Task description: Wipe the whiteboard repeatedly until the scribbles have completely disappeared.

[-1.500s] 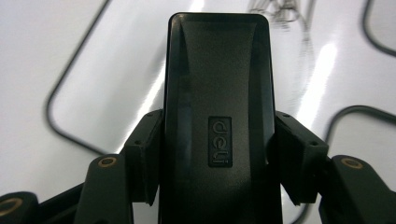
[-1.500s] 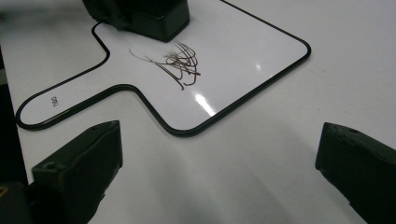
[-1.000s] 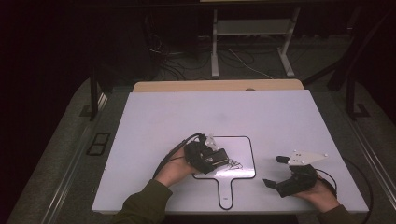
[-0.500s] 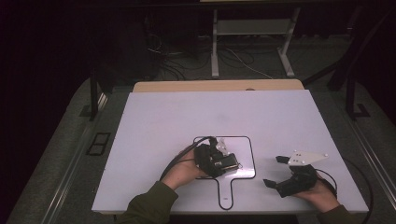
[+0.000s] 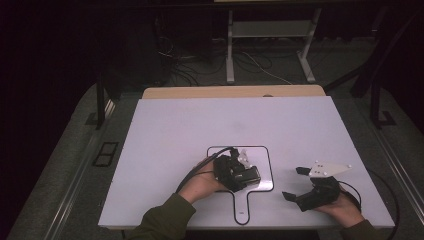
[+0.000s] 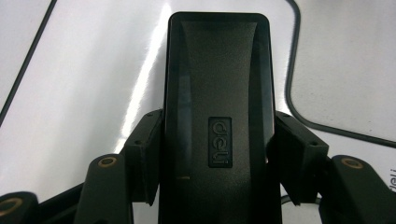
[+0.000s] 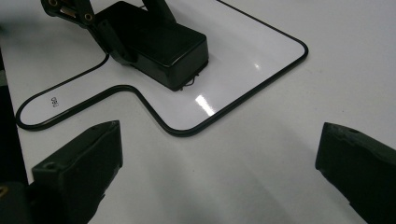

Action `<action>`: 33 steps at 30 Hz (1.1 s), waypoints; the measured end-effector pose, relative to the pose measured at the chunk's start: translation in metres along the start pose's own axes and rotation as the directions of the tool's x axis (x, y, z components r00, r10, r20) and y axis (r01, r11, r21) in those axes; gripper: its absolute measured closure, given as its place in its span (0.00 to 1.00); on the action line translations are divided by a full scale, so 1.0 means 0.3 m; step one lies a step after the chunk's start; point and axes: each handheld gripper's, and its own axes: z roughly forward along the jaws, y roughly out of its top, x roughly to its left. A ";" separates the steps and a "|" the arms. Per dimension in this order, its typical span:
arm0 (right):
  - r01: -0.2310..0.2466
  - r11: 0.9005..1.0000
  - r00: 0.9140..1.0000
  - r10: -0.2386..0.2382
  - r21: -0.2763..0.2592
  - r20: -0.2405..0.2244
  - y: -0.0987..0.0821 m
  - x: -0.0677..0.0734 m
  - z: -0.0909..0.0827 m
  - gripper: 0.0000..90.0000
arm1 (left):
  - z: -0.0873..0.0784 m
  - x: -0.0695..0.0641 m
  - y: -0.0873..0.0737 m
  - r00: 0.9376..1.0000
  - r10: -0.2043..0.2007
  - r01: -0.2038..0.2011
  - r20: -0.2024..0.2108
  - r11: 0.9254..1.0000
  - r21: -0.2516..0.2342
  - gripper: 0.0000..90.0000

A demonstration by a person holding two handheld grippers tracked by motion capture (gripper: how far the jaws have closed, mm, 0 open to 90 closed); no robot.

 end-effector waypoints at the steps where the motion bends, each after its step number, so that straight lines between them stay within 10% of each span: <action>1: 0.000 1.000 1.000 0.000 0.000 0.000 0.000 0.000 0.000 0.00 | 0.002 0.011 -0.001 1.000 -0.009 0.009 0.004 1.000 -0.009 0.44; 13: -0.002 1.000 1.000 0.002 -0.003 -0.001 -0.004 -0.007 -0.004 0.00 | 0.014 0.142 0.018 0.997 -0.051 0.051 -0.054 0.999 -0.009 0.44; 26: -0.002 1.000 1.000 0.002 -0.007 -0.002 -0.003 -0.005 -0.006 0.00 | 0.034 0.029 0.058 1.000 0.000 0.000 0.009 1.000 -0.003 0.44; 33: -0.005 1.000 1.000 0.005 -0.007 -0.001 -0.003 -0.005 -0.006 0.00 | 0.035 0.097 0.059 0.999 -0.017 0.017 -0.033 1.000 -0.007 0.44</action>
